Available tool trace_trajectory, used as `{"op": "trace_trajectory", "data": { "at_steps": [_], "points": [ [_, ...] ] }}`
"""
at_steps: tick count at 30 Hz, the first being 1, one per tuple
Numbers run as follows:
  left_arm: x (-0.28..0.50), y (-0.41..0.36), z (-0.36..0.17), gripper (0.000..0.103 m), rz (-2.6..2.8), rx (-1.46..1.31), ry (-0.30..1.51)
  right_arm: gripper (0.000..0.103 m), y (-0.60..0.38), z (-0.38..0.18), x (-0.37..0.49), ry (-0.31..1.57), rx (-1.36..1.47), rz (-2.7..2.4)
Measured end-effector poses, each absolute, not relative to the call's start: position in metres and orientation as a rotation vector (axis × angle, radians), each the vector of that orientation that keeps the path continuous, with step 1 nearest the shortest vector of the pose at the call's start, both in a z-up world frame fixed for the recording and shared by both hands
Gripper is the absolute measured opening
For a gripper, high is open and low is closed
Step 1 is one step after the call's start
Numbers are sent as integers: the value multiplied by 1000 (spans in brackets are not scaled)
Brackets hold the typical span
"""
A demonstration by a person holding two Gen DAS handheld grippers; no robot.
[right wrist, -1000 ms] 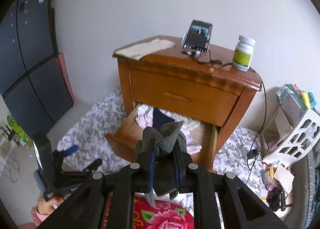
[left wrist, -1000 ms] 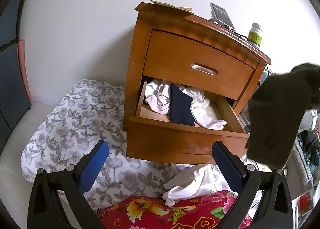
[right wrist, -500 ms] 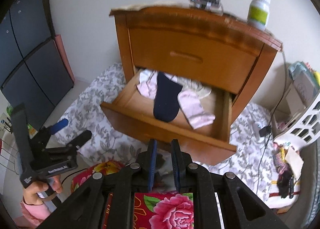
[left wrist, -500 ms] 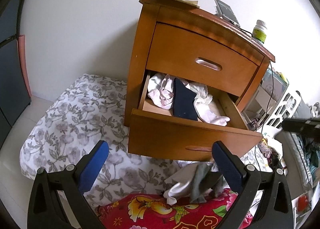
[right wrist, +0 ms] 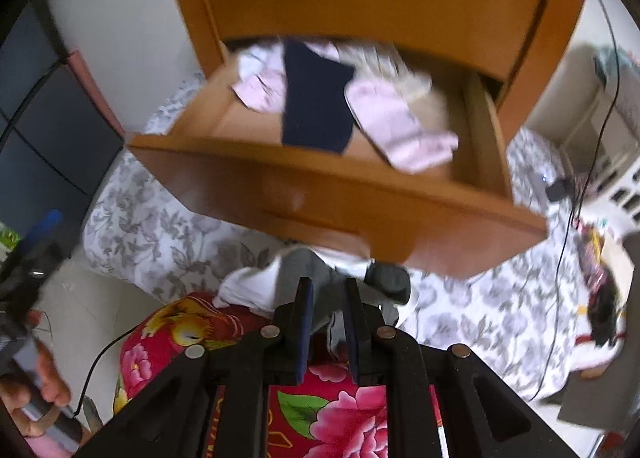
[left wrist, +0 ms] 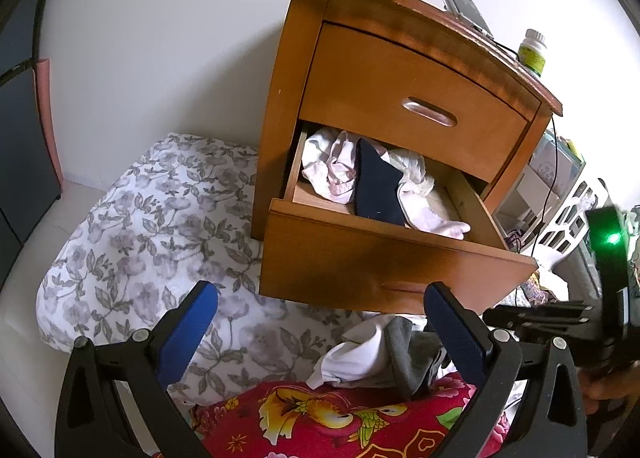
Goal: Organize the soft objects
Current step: 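Lower the grey socks onto the white cloth and open the right tool, then withdraw the right tool from the placed grey socks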
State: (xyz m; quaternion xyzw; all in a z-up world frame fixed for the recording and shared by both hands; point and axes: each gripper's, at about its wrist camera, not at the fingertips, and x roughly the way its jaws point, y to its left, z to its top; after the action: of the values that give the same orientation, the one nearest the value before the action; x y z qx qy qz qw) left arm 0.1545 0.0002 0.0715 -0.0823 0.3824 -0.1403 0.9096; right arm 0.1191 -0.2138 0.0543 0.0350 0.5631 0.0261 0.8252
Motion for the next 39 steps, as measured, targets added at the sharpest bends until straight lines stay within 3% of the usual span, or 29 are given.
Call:
{"op": "trace_trajectory", "data": {
  "at_steps": [5,7,9,13,25,39],
  "points": [
    [157,1,67,103,-277,-168,807,18,-222,49,113,1183,104,42],
    [158,-1,65,103,-271,-159,813,28,-227,50,110,1168,119,33],
    [158,-3,63,103,-265,-147,817,56,-228,50,108,1161,118,18],
    [159,-7,60,103,-256,-137,818,62,-232,43,101,1140,124,12],
    [163,-7,52,103,-219,-141,796,103,-240,18,91,1121,156,-8],
    [165,-7,50,103,-220,-174,753,103,-232,18,77,996,150,-8]
  ]
}}
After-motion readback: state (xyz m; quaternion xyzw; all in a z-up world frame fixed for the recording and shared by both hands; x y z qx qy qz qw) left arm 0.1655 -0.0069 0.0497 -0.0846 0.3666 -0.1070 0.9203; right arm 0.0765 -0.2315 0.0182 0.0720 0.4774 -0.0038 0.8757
